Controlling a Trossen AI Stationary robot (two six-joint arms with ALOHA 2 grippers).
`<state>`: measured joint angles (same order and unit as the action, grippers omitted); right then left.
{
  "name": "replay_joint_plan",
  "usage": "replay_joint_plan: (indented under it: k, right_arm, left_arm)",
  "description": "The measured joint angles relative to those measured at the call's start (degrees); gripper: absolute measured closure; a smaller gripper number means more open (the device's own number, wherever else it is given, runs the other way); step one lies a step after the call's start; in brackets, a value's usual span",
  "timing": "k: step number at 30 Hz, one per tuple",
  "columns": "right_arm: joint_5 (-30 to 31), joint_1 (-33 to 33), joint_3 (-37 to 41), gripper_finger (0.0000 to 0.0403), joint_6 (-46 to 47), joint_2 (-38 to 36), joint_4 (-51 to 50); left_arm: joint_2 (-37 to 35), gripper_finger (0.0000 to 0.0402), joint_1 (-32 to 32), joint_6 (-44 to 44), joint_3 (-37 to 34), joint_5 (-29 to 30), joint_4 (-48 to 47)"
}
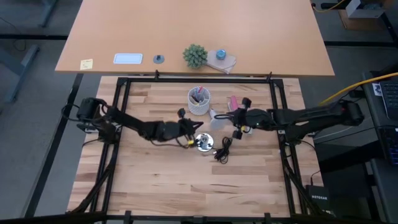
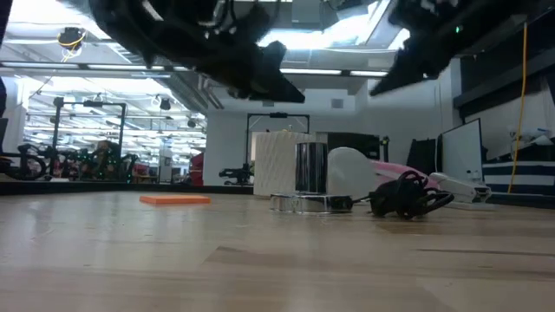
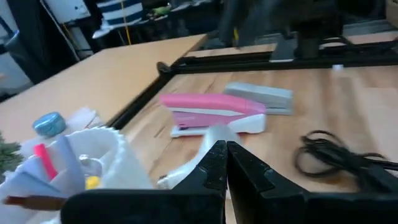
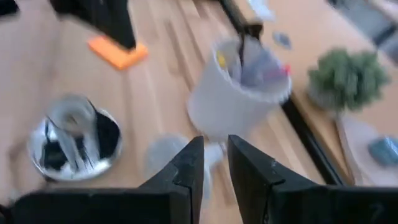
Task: Screw lightbulb
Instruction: Insert the lightbulb into the lamp
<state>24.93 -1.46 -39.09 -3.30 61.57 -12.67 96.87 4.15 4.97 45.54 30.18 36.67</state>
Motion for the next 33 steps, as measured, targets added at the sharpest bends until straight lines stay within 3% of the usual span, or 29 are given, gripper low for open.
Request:
replay_joint_plan:
  k: [7,12,24,33]
  right_arm:
    - [-4.9,5.2,1.8,0.0327,2.1,4.9,-0.5]
    - [-5.1,8.1,2.4,0.0327,2.2,11.2,1.7]
    - [-15.7,11.4,2.4,0.0327,1.3,26.9,19.8]
    - [-27.8,11.2,2.3,0.0327,1.7,30.7,33.2]
  left_arm:
    - [0.2,0.04,-10.0,-1.9,0.5,-11.5,0.1]
    - [2.0,0.04,-13.9,-4.6,0.9,-17.8,-0.7]
    - [2.5,0.04,-12.1,-4.7,0.9,-19.7,-9.4]
    - [1.2,0.04,-9.8,-5.2,0.8,-19.1,-10.5]
